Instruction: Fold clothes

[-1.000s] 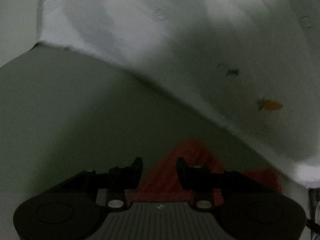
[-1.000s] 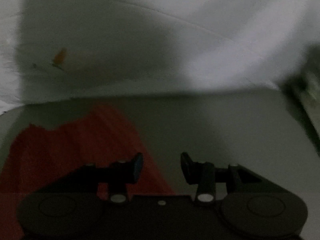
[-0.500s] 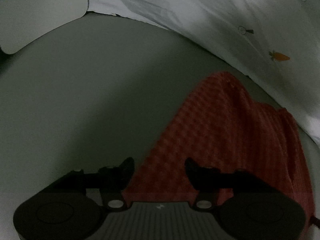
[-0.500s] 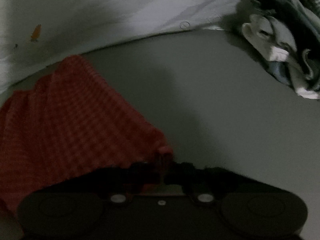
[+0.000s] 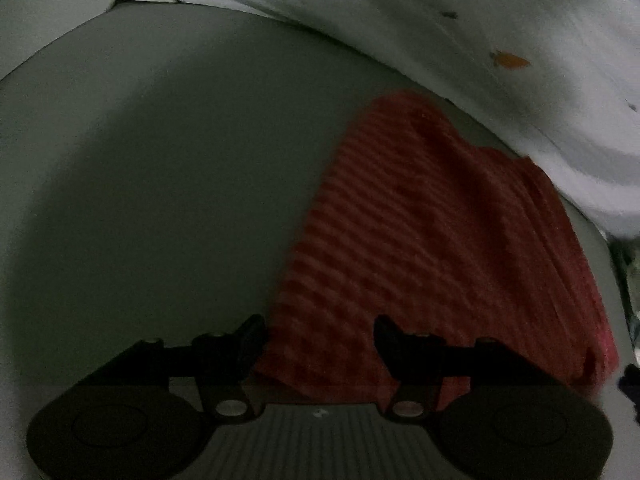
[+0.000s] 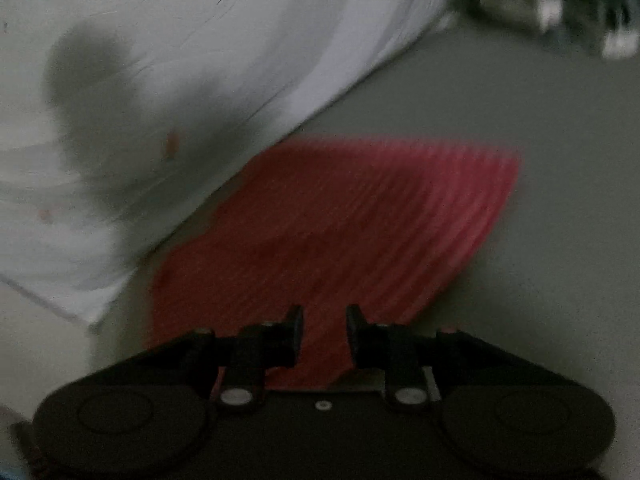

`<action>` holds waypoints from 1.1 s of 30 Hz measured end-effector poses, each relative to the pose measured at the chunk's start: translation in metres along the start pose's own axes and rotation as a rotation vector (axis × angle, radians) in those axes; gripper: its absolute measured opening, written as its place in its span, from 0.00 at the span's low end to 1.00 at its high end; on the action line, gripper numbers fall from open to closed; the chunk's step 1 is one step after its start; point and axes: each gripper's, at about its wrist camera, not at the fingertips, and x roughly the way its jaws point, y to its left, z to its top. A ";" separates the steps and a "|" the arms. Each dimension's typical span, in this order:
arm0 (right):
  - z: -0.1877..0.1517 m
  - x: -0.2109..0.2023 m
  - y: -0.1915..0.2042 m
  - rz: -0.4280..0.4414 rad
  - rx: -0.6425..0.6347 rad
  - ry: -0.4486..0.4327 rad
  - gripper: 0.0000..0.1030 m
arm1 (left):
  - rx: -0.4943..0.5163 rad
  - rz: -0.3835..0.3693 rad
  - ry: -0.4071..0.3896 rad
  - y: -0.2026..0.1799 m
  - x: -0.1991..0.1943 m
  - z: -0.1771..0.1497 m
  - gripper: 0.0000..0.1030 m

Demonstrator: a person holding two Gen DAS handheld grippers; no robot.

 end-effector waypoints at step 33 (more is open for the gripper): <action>-0.076 0.011 0.056 0.020 0.242 0.158 0.20 | -0.087 -0.020 0.032 0.049 -0.041 -0.012 0.31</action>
